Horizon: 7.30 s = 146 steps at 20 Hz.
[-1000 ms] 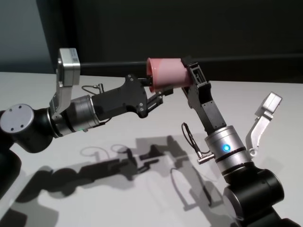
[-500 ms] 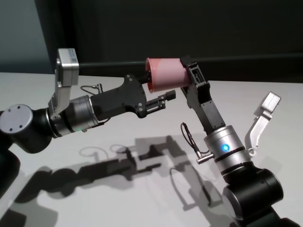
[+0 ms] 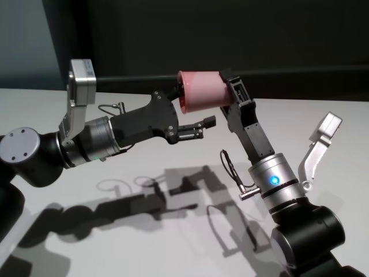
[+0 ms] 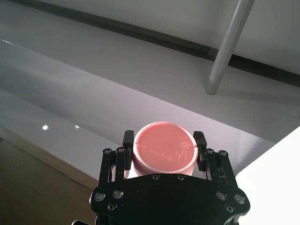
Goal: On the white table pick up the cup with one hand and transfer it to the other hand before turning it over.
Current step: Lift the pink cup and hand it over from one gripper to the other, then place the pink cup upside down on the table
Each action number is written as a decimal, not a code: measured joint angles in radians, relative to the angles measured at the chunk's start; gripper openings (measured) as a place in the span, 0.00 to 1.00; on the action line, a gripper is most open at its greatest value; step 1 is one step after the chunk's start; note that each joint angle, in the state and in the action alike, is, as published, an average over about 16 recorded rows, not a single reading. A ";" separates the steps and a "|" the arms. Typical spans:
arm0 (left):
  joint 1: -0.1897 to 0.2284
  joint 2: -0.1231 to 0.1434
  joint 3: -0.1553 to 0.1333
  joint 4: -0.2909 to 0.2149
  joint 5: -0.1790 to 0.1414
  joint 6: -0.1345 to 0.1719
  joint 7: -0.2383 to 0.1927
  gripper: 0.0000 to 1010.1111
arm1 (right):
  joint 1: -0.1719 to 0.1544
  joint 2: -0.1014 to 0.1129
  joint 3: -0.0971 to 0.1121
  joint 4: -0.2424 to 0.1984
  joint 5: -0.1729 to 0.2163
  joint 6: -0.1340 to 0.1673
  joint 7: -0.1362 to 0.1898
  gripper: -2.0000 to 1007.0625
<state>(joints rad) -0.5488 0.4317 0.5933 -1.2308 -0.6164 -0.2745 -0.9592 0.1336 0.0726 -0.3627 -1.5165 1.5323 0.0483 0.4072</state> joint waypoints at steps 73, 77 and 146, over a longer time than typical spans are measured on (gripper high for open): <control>0.458 0.041 -0.243 -0.101 0.180 -0.065 0.570 0.99 | 0.000 0.000 0.000 0.000 0.000 0.000 0.000 0.73; 0.457 0.042 -0.243 -0.102 0.180 -0.066 0.569 0.99 | -0.003 0.002 0.001 -0.003 -0.001 -0.006 -0.004 0.73; 0.453 0.043 -0.241 -0.105 0.176 -0.061 0.574 0.99 | 0.172 0.254 -0.266 -0.145 -0.954 0.240 -0.703 0.73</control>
<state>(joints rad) -0.0962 0.4749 0.3525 -1.3361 -0.4406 -0.3357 -0.3850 0.3057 0.3268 -0.6289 -1.6610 0.5785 0.2881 -0.2957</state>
